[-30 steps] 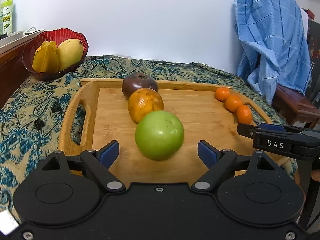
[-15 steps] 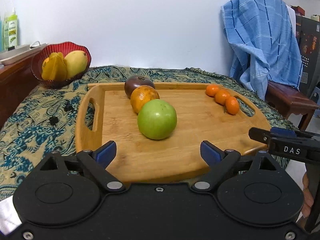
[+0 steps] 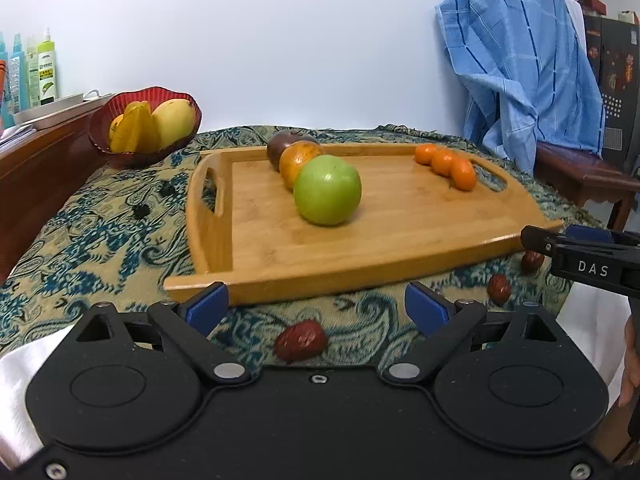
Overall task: Organize fruits
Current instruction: 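Grasp a red date with the left gripper while the right grasps another date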
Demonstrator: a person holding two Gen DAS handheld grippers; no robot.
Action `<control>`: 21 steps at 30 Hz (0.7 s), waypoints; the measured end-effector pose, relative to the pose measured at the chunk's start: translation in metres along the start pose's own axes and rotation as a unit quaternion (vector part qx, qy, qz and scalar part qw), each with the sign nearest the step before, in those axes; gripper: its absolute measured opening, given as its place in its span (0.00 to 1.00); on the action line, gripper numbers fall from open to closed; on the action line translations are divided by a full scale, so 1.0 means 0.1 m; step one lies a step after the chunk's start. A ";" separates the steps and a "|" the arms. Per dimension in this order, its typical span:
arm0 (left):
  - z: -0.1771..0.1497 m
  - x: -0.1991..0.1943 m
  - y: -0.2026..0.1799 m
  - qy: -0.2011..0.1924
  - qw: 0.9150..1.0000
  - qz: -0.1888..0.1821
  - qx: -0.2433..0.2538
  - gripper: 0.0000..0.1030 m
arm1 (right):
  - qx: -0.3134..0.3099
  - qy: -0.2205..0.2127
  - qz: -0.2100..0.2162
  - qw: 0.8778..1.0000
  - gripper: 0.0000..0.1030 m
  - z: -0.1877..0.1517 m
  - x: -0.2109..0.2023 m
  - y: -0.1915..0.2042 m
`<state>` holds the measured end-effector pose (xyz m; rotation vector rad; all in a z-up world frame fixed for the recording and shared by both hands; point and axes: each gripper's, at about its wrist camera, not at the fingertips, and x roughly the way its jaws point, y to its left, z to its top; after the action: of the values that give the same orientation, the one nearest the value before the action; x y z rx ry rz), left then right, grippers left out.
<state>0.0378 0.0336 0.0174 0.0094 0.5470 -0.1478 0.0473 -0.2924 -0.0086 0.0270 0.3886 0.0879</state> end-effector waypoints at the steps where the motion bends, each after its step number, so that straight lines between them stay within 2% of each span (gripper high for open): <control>1: -0.02 -0.01 0.00 0.000 1.000 0.001 0.002 0.92 | -0.003 0.002 -0.001 1.000 0.79 -0.02 -0.01 0.02; 7: -0.10 -0.06 0.05 0.007 1.000 0.000 -0.004 0.91 | -0.005 0.007 -0.005 1.000 0.79 -0.12 -0.03 0.10; 13: -0.10 -0.06 0.10 0.015 0.999 -0.015 -0.027 0.74 | -0.026 -0.007 0.005 1.000 0.73 -0.18 -0.09 0.23; 15: -0.11 -0.03 0.11 0.020 0.999 -0.019 -0.030 0.62 | -0.033 -0.009 0.009 0.999 0.68 -0.20 -0.11 0.28; 17: -0.11 -0.01 0.10 0.027 0.999 -0.020 -0.029 0.55 | -0.045 -0.010 0.015 0.999 0.64 -0.21 -0.12 0.32; 21: -0.13 0.00 0.08 0.029 0.999 -0.021 -0.028 0.51 | -0.074 -0.004 0.042 0.996 0.53 -0.25 -0.16 0.44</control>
<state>0.0325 0.0425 0.0063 -0.0524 0.6096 -0.1740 0.0195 -0.2497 -0.0240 -0.1019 0.3728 0.1986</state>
